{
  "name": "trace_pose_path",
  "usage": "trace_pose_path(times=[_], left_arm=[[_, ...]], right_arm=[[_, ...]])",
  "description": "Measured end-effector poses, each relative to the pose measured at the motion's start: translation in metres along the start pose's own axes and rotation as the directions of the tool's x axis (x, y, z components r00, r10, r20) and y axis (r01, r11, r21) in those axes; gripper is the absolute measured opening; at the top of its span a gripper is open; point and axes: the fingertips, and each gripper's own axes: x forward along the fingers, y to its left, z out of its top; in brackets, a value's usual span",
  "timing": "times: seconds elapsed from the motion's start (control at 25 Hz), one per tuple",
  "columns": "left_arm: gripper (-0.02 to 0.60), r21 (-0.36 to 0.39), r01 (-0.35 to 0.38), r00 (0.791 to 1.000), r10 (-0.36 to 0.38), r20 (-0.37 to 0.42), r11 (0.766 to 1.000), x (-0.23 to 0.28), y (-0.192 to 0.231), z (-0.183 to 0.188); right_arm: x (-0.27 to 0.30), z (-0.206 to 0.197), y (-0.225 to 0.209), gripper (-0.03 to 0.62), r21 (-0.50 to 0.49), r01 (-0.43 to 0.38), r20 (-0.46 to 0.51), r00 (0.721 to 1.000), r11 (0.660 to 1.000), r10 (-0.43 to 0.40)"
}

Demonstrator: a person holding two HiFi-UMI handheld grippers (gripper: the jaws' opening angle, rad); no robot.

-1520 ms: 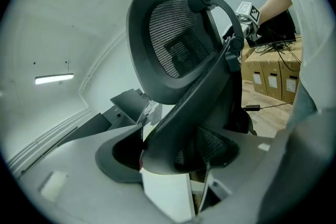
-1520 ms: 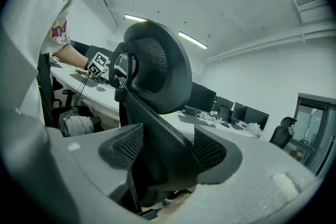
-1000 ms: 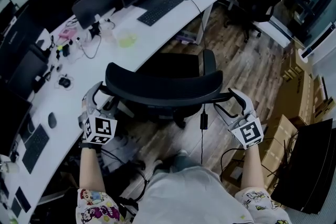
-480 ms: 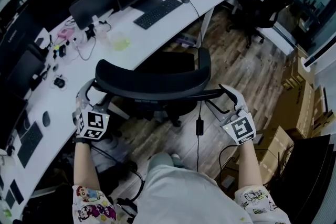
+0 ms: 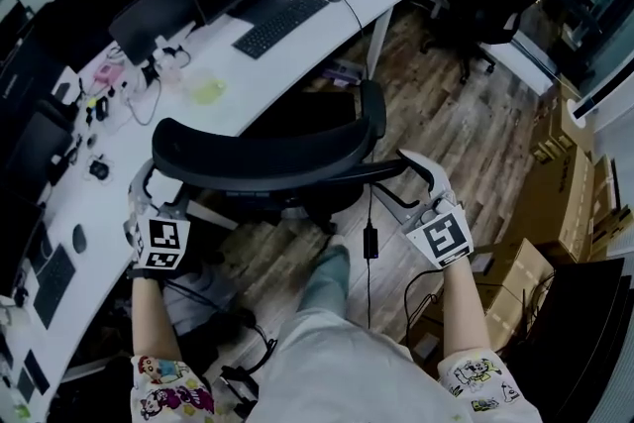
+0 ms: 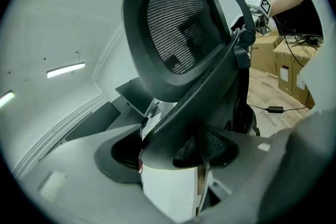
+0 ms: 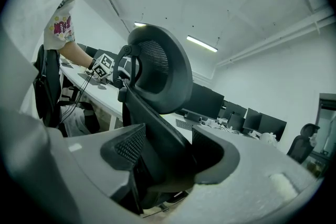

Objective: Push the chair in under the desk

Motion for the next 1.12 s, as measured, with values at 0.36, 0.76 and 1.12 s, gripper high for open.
trace_pose_path(times=[0.36,0.76,1.12], left_arm=[[0.325,-0.010,-0.032,0.999,0.032,-0.043,0.999,0.015,-0.004,0.014],[0.325,-0.029,-0.085,0.994,0.082,-0.069,0.996,0.042,-0.008,0.035],[0.325,-0.042,-0.141,0.987,0.137,-0.078,0.989,0.060,-0.014,0.055]], right_arm=[[0.007,-0.010,-0.031,0.276,-0.050,-0.048,0.006,0.999,0.998,0.049],[0.027,-0.025,-0.079,0.278,-0.074,-0.096,-0.003,0.995,0.993,0.096],[0.042,-0.037,-0.119,0.279,-0.087,-0.140,0.027,0.989,0.986,0.143]])
